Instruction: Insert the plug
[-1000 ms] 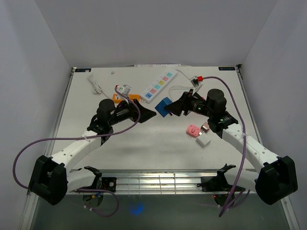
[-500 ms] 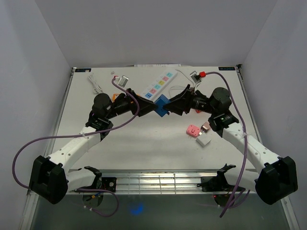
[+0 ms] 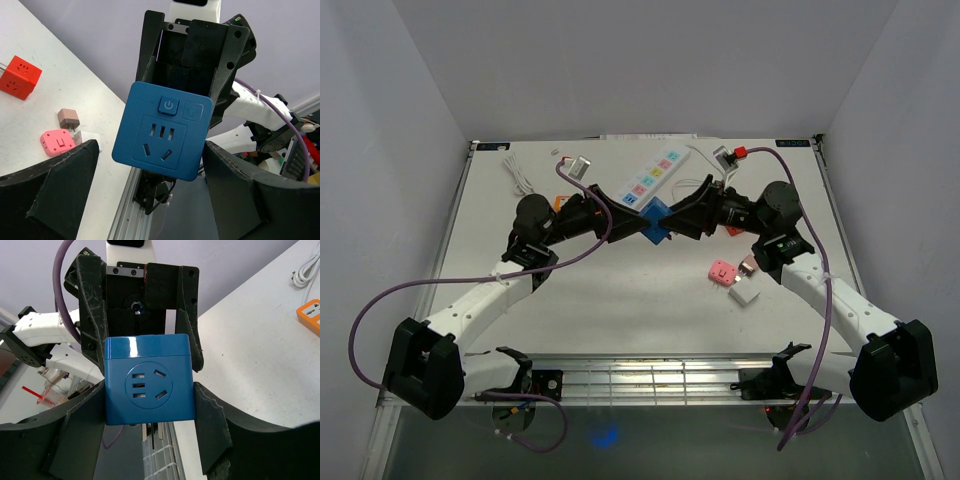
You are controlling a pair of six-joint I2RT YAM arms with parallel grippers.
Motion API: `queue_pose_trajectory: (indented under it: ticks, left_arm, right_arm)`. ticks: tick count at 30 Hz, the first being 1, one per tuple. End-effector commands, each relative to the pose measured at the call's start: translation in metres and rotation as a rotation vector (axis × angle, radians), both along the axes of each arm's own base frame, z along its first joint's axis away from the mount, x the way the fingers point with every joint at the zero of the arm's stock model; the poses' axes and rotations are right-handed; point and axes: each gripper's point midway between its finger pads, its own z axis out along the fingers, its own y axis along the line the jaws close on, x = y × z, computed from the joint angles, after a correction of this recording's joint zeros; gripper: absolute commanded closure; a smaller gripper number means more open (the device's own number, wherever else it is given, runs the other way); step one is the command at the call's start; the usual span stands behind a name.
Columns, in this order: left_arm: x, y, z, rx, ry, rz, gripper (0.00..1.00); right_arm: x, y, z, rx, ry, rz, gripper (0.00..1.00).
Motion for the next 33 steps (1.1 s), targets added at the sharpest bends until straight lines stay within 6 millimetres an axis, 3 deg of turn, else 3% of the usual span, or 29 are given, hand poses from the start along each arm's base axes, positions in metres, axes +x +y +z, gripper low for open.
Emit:
queue_pose_trajectory:
  ticks: [1, 3, 11, 15, 16, 17, 23, 26, 30, 33]
  left_arm:
    - [-0.009, -0.001, 0.027, -0.055, -0.061, -0.050, 0.07]
    - [-0.011, -0.002, 0.028, -0.061, -0.067, -0.060, 0.10]
    - [-0.020, -0.004, 0.031, -0.069, -0.093, -0.092, 0.40]
    - [-0.023, -0.008, 0.029, -0.065, -0.091, -0.121, 0.37]
    - [-0.024, -0.008, 0.028, -0.064, -0.091, -0.130, 0.31]
    - [-0.024, -0.009, 0.027, -0.061, -0.089, -0.136, 0.15]
    - [-0.027, -0.010, 0.028, -0.062, -0.104, -0.147, 0.14]
    - [-0.029, -0.011, 0.030, -0.065, -0.115, -0.158, 0.26]
    - [-0.030, -0.011, 0.029, -0.067, -0.117, -0.158, 0.53]
    - [-0.032, -0.011, 0.029, -0.066, -0.131, -0.167, 0.69]
  right_arm:
    - [-0.006, 0.001, 0.033, 0.056, -0.106, 0.029, 0.82]
    - [-0.005, 0.001, 0.032, 0.054, -0.106, 0.024, 0.82]
    - [0.001, 0.002, 0.022, 0.041, -0.093, 0.007, 0.82]
    - [0.001, 0.004, 0.022, 0.041, -0.094, 0.014, 0.82]
    - [0.002, 0.004, 0.021, 0.039, -0.090, 0.016, 0.82]
    - [0.002, 0.004, 0.021, 0.038, -0.091, 0.019, 0.82]
    - [0.002, 0.005, 0.020, 0.037, -0.088, 0.025, 0.82]
    - [0.002, 0.005, 0.018, 0.035, -0.085, 0.025, 0.82]
    - [0.002, 0.006, 0.015, 0.031, -0.077, 0.027, 0.80]
    - [0.002, 0.005, 0.013, 0.025, -0.081, 0.025, 0.67]
